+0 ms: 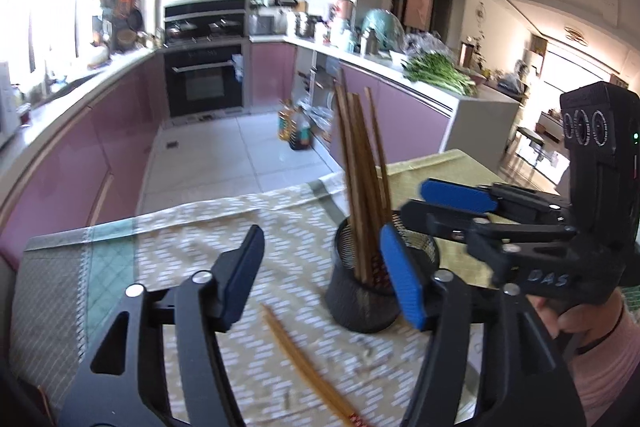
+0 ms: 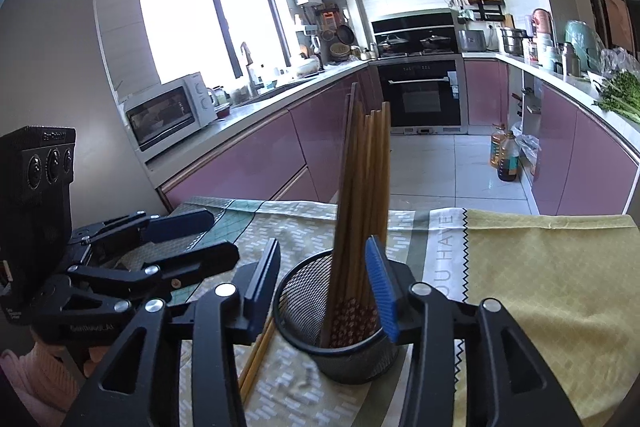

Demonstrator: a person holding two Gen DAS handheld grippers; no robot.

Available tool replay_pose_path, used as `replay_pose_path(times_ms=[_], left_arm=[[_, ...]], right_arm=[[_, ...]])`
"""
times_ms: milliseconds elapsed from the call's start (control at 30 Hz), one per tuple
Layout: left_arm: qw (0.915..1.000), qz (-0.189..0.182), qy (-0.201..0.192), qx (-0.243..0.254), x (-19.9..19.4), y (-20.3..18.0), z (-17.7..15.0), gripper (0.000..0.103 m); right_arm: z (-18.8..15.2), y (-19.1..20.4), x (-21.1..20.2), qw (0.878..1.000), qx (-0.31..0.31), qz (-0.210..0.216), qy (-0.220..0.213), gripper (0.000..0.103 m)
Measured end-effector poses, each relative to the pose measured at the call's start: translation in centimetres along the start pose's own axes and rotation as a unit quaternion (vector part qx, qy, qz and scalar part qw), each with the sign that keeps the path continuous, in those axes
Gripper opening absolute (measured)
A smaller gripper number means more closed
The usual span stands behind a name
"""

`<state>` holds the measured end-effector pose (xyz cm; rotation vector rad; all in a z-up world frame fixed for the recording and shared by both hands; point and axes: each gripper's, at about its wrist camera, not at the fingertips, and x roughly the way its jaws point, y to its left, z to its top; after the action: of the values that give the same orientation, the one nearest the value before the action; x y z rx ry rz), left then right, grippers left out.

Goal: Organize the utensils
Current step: 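Open both grippers and withdraw them from the cup toward the cloth, then move both open grippers over the last two chopsticks on the cloth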

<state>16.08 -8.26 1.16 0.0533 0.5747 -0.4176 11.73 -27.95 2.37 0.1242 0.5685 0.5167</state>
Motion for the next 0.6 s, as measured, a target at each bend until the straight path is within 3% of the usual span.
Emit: replay_pose_path(times_ms=[100, 200, 600], left_arm=[[0.9994, 0.028, -0.019, 0.0, -2.2, 0.6, -1.5, 0.083], [0.9988, 0.043, -0.024, 0.0, -3.9, 1.1, -3.1, 0.092], [0.9963, 0.062, 0.051, -0.032, -4.0, 2.5, -9.4, 0.093]], right_arm=[[-0.9, 1.0, -0.9, 1.0, -0.013, 0.018, 0.006, 0.05], [-2.1, 2.2, -1.3, 0.999, -0.027, 0.034, 0.02, 0.055], [-7.7, 5.1, 1.6, 0.991, -0.035, 0.05, 0.118, 0.057]])
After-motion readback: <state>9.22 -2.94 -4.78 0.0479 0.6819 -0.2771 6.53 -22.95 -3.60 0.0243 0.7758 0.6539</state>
